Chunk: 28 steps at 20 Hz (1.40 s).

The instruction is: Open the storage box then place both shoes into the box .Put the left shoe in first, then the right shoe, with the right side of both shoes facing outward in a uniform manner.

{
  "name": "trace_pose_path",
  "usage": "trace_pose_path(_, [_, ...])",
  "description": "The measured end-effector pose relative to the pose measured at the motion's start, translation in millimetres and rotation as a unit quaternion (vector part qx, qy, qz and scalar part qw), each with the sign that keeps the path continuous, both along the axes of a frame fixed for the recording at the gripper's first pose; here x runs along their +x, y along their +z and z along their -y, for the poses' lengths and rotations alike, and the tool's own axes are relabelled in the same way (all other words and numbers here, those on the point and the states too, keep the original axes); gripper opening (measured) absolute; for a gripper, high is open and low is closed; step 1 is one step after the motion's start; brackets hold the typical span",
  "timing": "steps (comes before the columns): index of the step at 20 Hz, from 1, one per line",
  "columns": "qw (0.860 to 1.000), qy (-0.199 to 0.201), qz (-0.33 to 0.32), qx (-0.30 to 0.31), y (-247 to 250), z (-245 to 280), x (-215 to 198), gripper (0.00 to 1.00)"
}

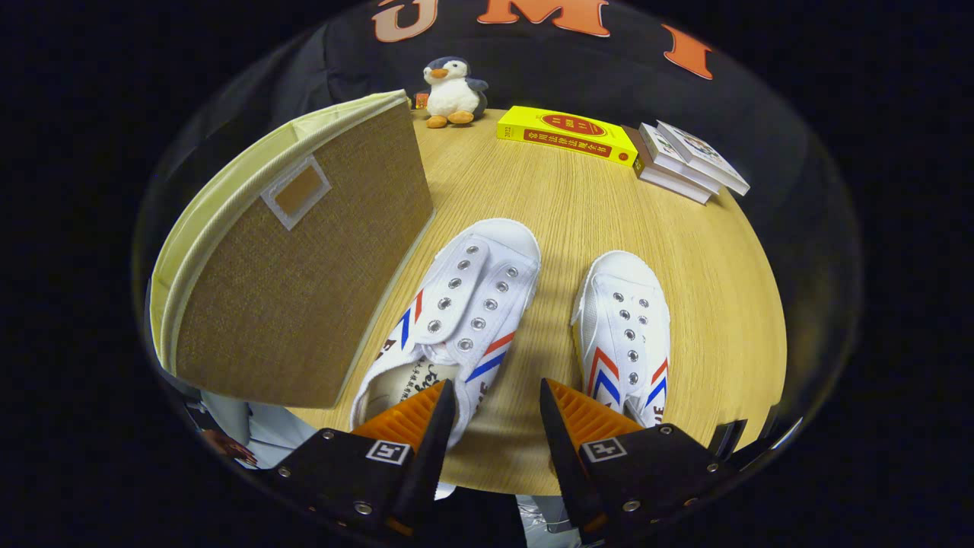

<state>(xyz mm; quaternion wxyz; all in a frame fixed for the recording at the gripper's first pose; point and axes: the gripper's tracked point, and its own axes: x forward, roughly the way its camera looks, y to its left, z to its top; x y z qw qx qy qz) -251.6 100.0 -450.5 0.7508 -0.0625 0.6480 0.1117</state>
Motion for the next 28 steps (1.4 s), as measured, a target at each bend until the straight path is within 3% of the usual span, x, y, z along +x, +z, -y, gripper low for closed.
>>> trace_pose_path(4, [1.000,0.000,0.027,-0.008,-12,-3,10,0.62])
trace_pose_path(8, [0.997,-0.018,0.078,0.015,-16,-11,29,0.48])
trace_pose_path(13, [0.995,-0.041,0.062,0.063,-27,-20,28,0.43])
trace_pose_path(19, [0.992,-0.078,0.017,0.100,-25,-23,26,0.28])
trace_pose_path(20, [0.991,-0.085,0.015,0.099,-26,-21,27,0.26])
trace_pose_path(23, [0.982,-0.154,0.007,0.107,-21,-16,32,0.04])
trace_pose_path(28, [0.972,-0.184,0.016,0.144,0,-26,50,0.03])
